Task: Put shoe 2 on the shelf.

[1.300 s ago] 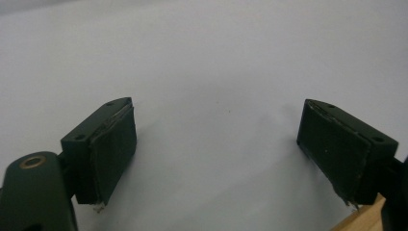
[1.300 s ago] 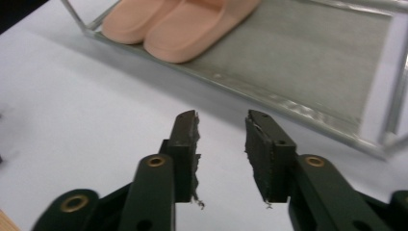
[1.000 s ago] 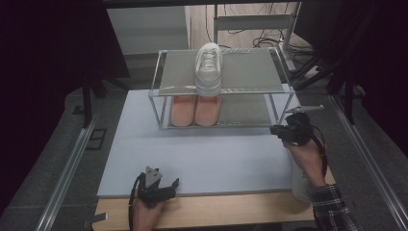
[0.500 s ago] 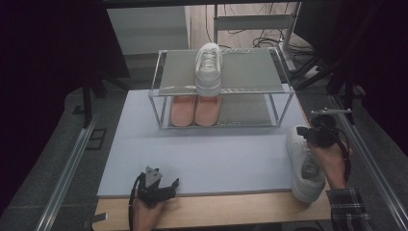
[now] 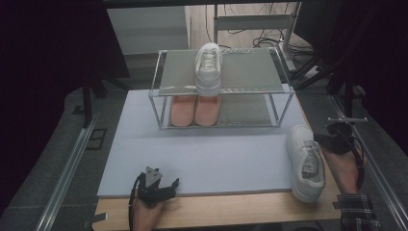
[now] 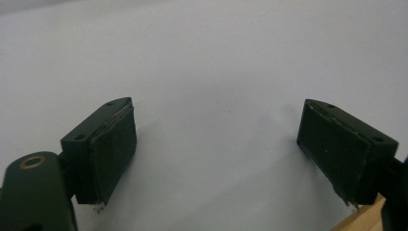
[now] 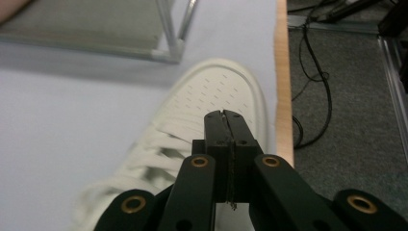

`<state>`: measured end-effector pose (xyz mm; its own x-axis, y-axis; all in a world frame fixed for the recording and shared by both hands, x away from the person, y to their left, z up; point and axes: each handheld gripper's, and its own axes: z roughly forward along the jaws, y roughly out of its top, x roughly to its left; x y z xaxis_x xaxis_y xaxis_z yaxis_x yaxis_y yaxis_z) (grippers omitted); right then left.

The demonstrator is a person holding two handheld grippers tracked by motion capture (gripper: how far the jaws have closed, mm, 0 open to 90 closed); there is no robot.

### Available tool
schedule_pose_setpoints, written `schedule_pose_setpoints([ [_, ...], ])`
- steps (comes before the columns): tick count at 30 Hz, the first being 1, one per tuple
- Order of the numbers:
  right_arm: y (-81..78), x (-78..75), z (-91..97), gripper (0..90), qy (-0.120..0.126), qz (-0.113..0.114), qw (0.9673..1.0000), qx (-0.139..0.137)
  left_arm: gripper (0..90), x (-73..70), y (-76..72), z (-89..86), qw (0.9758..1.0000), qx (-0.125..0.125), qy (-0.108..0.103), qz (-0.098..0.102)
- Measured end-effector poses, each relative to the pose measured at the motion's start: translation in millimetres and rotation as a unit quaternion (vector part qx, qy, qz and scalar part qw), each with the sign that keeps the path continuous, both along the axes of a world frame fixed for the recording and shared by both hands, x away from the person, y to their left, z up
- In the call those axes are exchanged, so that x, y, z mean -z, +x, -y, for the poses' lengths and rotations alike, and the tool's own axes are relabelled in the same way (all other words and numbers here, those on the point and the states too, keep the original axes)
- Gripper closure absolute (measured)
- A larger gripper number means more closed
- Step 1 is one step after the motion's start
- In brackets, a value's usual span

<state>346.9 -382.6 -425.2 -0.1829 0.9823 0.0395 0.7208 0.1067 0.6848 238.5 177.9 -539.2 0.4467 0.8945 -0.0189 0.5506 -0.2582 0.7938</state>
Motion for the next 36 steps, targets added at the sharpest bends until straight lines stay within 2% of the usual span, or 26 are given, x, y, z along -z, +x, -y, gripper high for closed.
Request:
schedule_pose_setpoints([
  [4,-3.3,10.3,8.6,89.9,-0.005,-0.006,0.9999,0.011,13.7,0.0,0.0,0.0,1.0,0.0,0.0,0.0],
  [7,-6.8,18.0,14.5,89.9,-0.002,-0.012,0.9997,0.023,13.7,0.0,0.0,0.0,1.0,0.0,0.0,0.0],
  [16,-24.3,37.4,25.5,89.9,0.01,-0.024,0.9991,0.034,13.7,0.0,0.0,0.1,1.0,0.0,0.0,0.0],
  [21,-34.1,45.4,24.9,89.9,0.004,-0.031,0.9989,0.034,13.7,-0.1,0.0,0.1,1.0,0.0,0.0,0.0],
  [27,-44.8,50.7,24.0,90.0,0.015,-0.03,0.9986,0.04,13.7,0.0,0.0,0.2,1.0,-0.001,0.0,0.0],
  [36,-45.2,52.1,11.9,90.0,0.028,-0.025,0.9988,0.03,13.7,0.0,0.0,0.3,1.0,-0.001,-0.001,0.0],
])
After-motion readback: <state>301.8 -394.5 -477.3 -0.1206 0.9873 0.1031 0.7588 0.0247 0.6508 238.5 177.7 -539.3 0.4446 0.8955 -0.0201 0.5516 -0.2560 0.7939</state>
